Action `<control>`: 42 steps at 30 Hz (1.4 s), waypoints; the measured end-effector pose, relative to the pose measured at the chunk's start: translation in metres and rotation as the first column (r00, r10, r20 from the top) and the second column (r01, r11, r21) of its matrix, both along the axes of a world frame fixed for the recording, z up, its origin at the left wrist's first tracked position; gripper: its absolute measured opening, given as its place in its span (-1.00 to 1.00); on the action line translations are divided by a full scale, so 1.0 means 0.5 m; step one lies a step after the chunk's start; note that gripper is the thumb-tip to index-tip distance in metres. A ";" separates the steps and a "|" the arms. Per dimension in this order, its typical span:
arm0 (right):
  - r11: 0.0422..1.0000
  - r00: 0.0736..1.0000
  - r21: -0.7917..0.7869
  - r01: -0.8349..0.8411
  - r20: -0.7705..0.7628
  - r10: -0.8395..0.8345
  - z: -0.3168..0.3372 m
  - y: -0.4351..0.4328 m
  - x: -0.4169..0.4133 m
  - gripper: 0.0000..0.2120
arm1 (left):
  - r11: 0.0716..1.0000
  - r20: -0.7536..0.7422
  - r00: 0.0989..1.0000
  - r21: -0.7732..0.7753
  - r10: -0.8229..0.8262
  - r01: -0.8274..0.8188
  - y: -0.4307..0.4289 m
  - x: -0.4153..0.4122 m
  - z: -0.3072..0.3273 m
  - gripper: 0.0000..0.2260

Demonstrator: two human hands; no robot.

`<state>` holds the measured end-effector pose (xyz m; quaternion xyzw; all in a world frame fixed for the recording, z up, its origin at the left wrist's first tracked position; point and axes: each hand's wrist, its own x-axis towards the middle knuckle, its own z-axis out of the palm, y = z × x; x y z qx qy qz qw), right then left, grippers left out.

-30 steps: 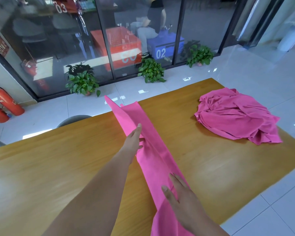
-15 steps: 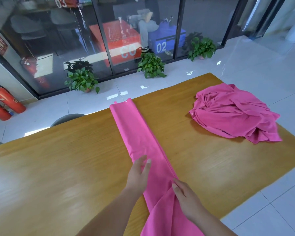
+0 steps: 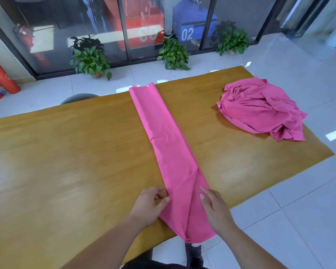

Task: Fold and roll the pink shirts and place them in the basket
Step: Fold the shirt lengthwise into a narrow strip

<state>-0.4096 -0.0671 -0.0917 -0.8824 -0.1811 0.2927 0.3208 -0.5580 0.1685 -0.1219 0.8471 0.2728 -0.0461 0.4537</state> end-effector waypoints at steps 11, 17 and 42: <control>0.950 0.951 0.048 -0.309 0.040 0.307 -0.003 -0.109 0.016 -0.39 | 0.966 -0.176 0.953 -0.036 0.246 -0.256 -0.158 -0.028 0.038 -0.76; 0.966 0.958 0.256 -0.039 -0.264 0.108 -0.004 -0.173 0.051 -0.42 | 0.843 0.046 0.967 -0.500 0.252 -0.196 -0.293 0.021 0.119 -0.73; 0.978 0.969 0.207 0.001 -0.243 0.050 -0.025 -0.227 0.083 -0.55 | 0.802 -0.050 0.863 0.399 0.503 -0.444 -0.493 -0.043 -0.008 -0.50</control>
